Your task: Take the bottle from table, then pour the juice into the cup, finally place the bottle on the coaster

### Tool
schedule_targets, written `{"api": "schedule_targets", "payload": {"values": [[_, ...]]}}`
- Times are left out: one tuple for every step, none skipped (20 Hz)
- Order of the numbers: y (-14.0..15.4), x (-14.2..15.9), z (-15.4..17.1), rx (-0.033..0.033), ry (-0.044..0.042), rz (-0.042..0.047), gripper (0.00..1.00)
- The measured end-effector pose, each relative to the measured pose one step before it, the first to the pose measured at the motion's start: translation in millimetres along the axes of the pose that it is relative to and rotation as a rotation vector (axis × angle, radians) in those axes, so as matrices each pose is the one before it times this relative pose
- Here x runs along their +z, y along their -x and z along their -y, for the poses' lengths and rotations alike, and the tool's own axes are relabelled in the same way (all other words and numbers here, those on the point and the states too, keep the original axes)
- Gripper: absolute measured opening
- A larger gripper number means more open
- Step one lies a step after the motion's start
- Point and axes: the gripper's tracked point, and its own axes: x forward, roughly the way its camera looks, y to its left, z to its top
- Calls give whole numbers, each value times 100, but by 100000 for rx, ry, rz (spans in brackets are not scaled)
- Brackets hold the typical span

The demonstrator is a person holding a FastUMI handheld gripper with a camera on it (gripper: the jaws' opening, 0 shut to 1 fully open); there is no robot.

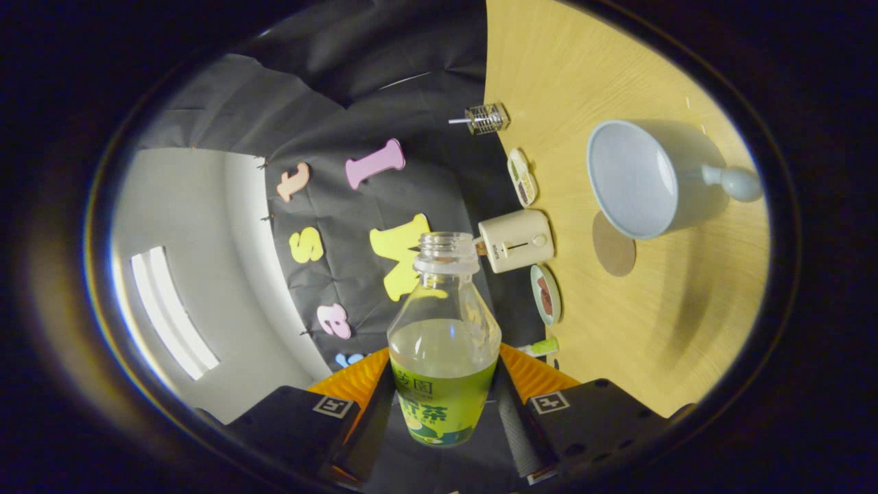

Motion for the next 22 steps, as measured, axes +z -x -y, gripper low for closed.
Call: {"api": "schedule_targets", "payload": {"values": [[-230,21,9,410,-1122,-304,78],[45,-65,-241,1480,-1965,-347,78],[-107,-6,-592,2594,-3081,46,79],[-68,-5,-245,1567,-2349,209,78],[56,-61,135,-40,-700,203,78],[-77,-56,323,-1040,566,5,78],[-35,-29,10,-385,311,218,78],[-80,-79,-33,256,-150,-18,78],[74,-57,-61,-227,15,-136,78],[-79,-1,92,-340,-197,136,78],[29,-49,-127,24,-707,404,78],[-24,-39,-71,453,-715,53,78],[-54,-2,-149,832,-1295,563,78],[-136,-55,-54,350,-1604,302,78],[-82,-225,-86,344,-1058,-241,78],[-47,-51,-188,975,-1031,6,79],[94,-56,-82,173,-690,311,78],[105,-38,13,-211,-505,272,78],[43,-17,-248,394,-390,181,78],[43,37,-238,668,-877,364,78],[-63,-84,-195,207,-670,137,78],[-137,90,-212,539,-262,69,78]]}}
